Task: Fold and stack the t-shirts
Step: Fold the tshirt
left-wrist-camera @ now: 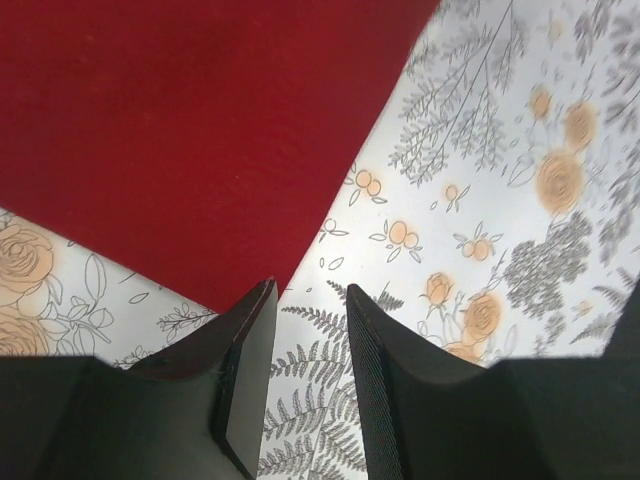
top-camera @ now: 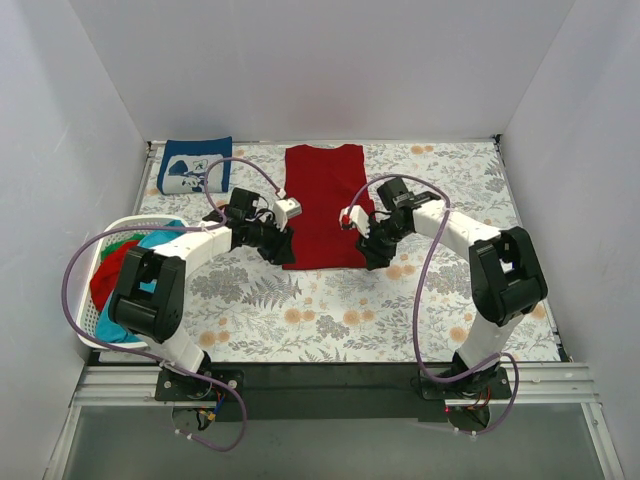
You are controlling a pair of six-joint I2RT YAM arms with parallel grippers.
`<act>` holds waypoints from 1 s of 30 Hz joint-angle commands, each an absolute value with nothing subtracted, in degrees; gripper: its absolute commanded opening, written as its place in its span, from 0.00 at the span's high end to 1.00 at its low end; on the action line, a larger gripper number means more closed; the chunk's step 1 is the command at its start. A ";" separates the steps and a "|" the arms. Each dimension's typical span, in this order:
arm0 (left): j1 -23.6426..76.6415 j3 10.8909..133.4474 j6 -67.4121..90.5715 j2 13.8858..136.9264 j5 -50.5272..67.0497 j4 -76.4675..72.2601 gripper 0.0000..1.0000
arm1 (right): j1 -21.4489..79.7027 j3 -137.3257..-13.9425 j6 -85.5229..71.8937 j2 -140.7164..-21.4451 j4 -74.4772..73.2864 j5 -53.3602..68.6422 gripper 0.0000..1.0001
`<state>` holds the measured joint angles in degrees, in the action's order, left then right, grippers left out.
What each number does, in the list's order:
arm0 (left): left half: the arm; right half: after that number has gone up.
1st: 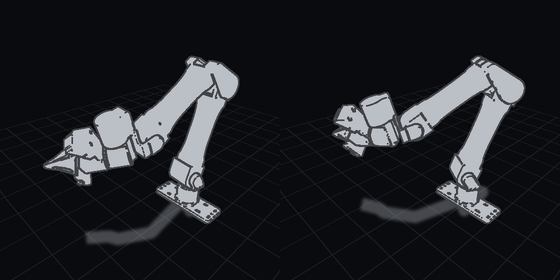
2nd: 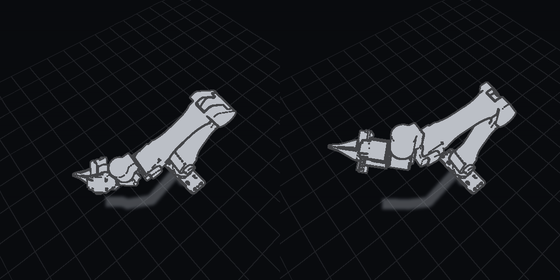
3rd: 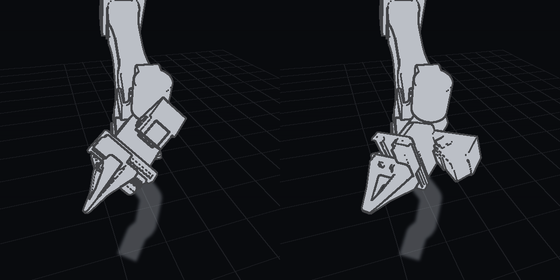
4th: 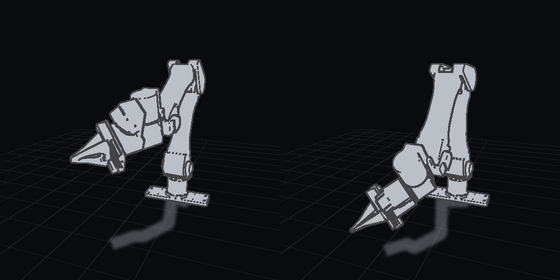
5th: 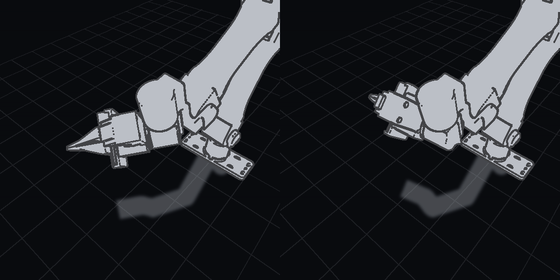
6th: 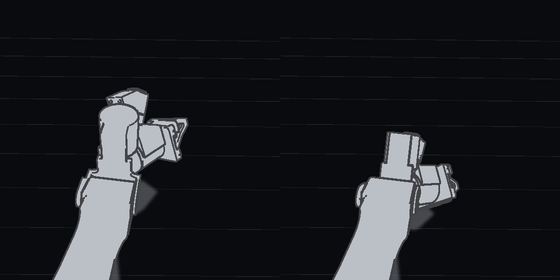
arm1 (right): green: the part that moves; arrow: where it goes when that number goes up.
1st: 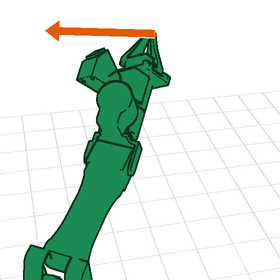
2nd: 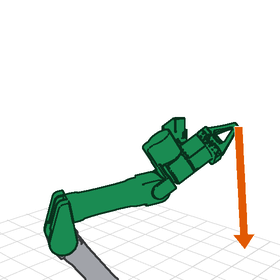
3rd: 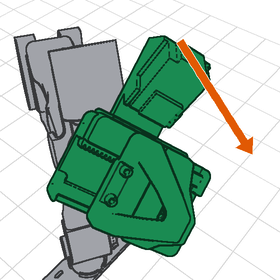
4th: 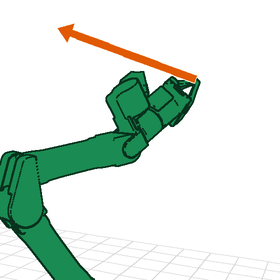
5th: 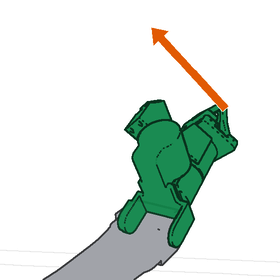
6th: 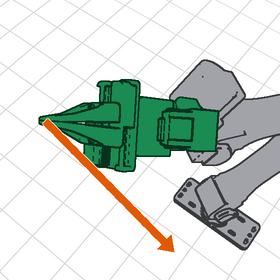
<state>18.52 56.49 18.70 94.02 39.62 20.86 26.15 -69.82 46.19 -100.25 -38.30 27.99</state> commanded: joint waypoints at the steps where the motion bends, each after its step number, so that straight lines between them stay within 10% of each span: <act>1: 19.86 55.37 9.76 91.06 35.78 21.36 0.67 | 27.15 -68.65 50.97 -99.93 -34.64 23.21 0.49; 18: 21.18 54.41 4.40 93.34 33.05 20.39 0.66 | 29.36 -61.44 54.58 -103.36 -28.92 18.81 0.52; 24: 24.16 52.12 -1.56 93.87 31.03 16.54 0.65 | 29.36 -60.91 54.14 -103.97 -28.04 17.93 0.95; 30: 26.10 48.61 -5.79 93.60 30.24 12.31 0.63 | 29.36 -61.17 53.79 -104.24 -28.39 17.84 0.99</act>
